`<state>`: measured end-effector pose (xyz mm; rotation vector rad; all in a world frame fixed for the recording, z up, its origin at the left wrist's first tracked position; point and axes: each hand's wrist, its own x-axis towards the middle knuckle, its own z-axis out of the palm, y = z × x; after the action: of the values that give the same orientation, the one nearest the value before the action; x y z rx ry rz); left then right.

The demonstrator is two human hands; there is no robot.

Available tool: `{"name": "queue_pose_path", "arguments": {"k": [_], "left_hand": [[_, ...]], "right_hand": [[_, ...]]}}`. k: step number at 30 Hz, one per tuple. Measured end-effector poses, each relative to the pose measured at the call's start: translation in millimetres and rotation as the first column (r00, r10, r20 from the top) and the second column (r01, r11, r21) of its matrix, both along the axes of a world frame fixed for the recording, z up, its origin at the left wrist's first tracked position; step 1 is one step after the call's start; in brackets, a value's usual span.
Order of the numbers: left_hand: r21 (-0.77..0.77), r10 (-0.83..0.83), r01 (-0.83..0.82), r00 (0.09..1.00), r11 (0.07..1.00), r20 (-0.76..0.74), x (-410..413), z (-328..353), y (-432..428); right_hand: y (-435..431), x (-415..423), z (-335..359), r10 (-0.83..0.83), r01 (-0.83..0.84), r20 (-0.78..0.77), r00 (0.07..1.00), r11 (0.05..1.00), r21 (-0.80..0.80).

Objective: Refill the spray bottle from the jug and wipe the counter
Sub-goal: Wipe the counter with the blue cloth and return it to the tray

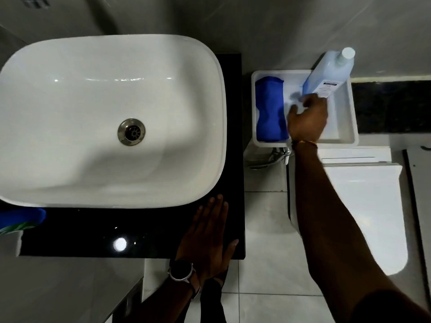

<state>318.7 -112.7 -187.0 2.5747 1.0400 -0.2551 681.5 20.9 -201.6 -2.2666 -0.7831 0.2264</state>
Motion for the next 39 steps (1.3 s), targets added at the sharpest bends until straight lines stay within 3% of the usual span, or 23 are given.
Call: {"name": "queue_pose_path", "arguments": {"k": [3,6,9,11,19,25,29,35,39], "left_hand": [[0.001,0.005,-0.005,1.0,1.0,0.018,0,-2,1],[0.004,0.001,-0.001,1.0,1.0,0.022,0,-2,0],[0.013,0.001,-0.002,1.0,1.0,0.021,0,-3,0],[0.025,0.003,-0.004,1.0,1.0,0.019,0,-3,0],[0.053,0.001,-0.003,0.999,0.999,0.035,0,-6,-3],[0.07,-0.005,-0.001,0.997,0.998,0.081,0,-8,-2],[0.058,0.0,-0.005,0.996,0.998,0.092,0,-6,-2],[0.007,0.006,-0.007,0.994,1.0,0.11,0,-3,2],[-0.021,0.008,-0.005,0.989,1.0,0.145,-6,11,1]], "right_hand": [[19,-10,-9,0.254,-0.253,-0.019,0.967,0.952,-0.17],[36,-14,-20,0.463,-0.463,-0.097,0.881,0.804,-0.373],[38,-15,-32,0.519,-0.526,-0.177,0.836,0.67,-0.524],[40,-15,-35,0.524,-0.524,-0.184,0.832,0.632,-0.57],[42,-23,-28,0.46,-0.437,-0.119,0.88,0.686,-0.582],[28,-24,-3,0.294,-0.3,-0.073,0.953,0.885,-0.355],[12,-39,31,0.201,-0.209,-0.055,0.978,0.954,-0.217],[-48,-121,78,0.233,-0.241,-0.131,0.964,0.969,-0.046],[-109,-192,89,0.334,-0.346,-0.114,0.936,0.933,-0.104]]}}
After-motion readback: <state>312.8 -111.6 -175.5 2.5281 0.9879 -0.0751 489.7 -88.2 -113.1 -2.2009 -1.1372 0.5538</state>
